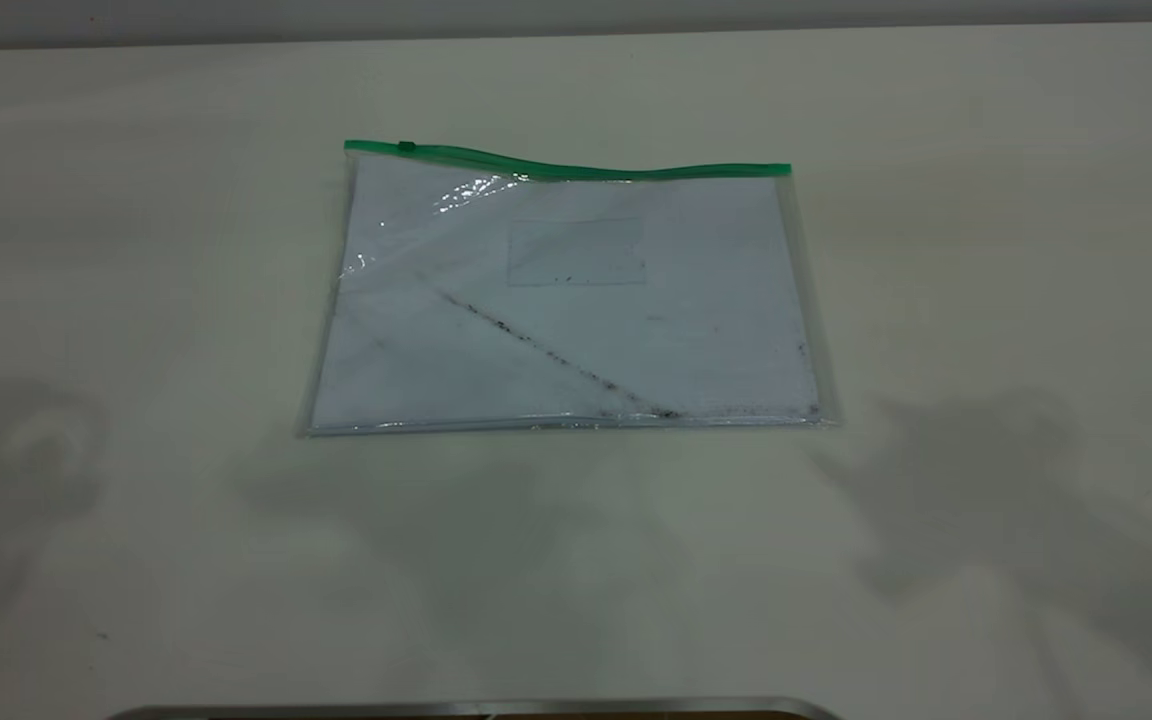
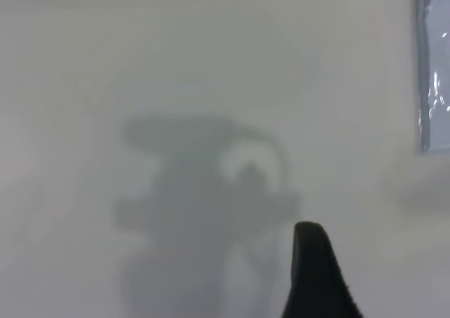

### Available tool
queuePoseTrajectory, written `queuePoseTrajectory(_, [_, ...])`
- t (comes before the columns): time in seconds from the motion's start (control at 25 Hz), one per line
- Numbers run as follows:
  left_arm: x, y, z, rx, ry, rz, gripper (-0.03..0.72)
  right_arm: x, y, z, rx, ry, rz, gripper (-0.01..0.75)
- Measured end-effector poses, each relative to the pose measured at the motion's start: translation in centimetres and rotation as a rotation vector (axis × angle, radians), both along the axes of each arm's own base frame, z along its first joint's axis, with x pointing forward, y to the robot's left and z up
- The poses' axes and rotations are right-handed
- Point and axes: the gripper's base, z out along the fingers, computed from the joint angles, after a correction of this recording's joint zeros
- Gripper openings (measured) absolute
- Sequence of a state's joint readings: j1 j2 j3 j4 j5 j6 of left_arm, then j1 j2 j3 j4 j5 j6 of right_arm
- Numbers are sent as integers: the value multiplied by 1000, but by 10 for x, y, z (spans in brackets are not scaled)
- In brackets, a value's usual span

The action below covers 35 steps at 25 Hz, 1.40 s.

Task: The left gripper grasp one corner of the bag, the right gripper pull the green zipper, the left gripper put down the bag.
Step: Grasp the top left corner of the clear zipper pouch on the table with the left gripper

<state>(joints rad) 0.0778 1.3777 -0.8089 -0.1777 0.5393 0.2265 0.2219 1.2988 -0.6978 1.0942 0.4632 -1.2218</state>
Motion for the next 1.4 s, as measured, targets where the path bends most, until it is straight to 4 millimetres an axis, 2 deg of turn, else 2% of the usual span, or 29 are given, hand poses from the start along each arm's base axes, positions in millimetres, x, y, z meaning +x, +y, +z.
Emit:
queuePoseTrajectory(0.2, [61,-4,-32,-90,27,-50,519,37,43,-13,35,34,91,580])
queuePoseTrajectory(0.4, [119,-13,-71,-209,28,-168,519,60,78,-35,53,102,146,580])
queuePoseTrajectory(0.56, [158,-26,-111,-376,30,-272,523,72,89,-45,92,145,146,580])
queuePoseTrajectory(0.68, [178,-30,-142,-435,8,-304,555,74,90,-49,113,165,126,580])
queuePoseTrajectory(0.84, [192,-29,-176,-453,27,-298,609,75,91,-48,125,168,117,580])
queuePoseTrajectory(1.0, [198,-37,-199,-453,50,-314,613,75,91,-49,126,169,116,580])
queuePoseTrajectory(1.4, [212,-68,-227,-513,22,-335,595,75,91,-48,128,170,115,579])
